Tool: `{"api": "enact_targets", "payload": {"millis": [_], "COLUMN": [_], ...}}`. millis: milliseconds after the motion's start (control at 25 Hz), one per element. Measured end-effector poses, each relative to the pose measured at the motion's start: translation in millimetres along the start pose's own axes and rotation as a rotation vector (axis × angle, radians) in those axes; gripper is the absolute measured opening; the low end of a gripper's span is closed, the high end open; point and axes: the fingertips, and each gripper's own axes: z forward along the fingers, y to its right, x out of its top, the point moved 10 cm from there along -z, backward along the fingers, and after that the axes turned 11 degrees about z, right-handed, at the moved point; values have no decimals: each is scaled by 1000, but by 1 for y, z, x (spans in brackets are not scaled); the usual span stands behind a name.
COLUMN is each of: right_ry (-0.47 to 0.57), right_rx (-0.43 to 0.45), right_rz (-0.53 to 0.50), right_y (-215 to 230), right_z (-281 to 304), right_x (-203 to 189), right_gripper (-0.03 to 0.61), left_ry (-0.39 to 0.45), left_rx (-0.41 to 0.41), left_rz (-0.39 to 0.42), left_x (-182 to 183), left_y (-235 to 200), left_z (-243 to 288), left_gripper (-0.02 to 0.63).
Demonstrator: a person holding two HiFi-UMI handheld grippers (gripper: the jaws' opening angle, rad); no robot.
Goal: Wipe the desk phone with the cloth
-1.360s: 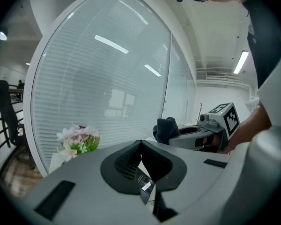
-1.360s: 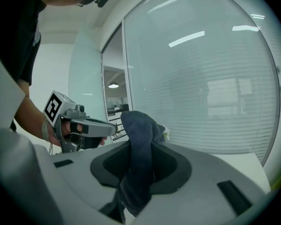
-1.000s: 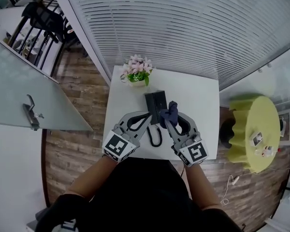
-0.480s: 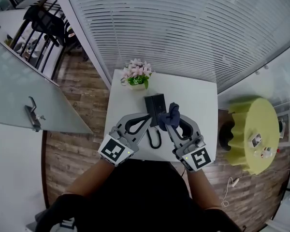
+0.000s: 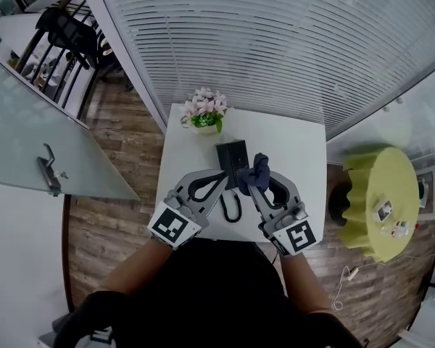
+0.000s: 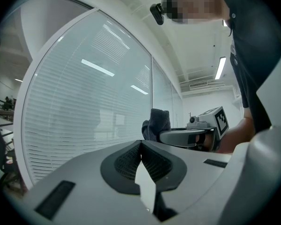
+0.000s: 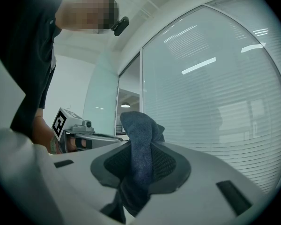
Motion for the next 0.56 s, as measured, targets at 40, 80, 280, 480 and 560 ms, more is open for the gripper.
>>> {"api": "enact_targets", "payload": {"millis": [40, 80, 280, 480, 560], "right_ry": [-1, -2, -8, -7, -12], "right_rx": [-1, -2, -2, -1, -2], "right_rz": [0, 1, 4, -5, -3], "right_y": [0, 0, 1, 2, 3], "right_z": [0, 0, -1, -2, -3], "right_x": [0, 0, -2, 0, 0], "right_gripper": [117, 117, 117, 117, 117], "left_ry": [0, -1, -5, -12, -11], "left_rx": [0, 1, 0, -6, -4], "left_rz": [0, 0, 3, 10, 9], "left_x": [0, 0, -1, 0, 0], "left_y": [0, 0, 1, 3, 3], "left_z": [0, 0, 1, 2, 3], "left_gripper": [9, 9, 9, 9, 9]}}
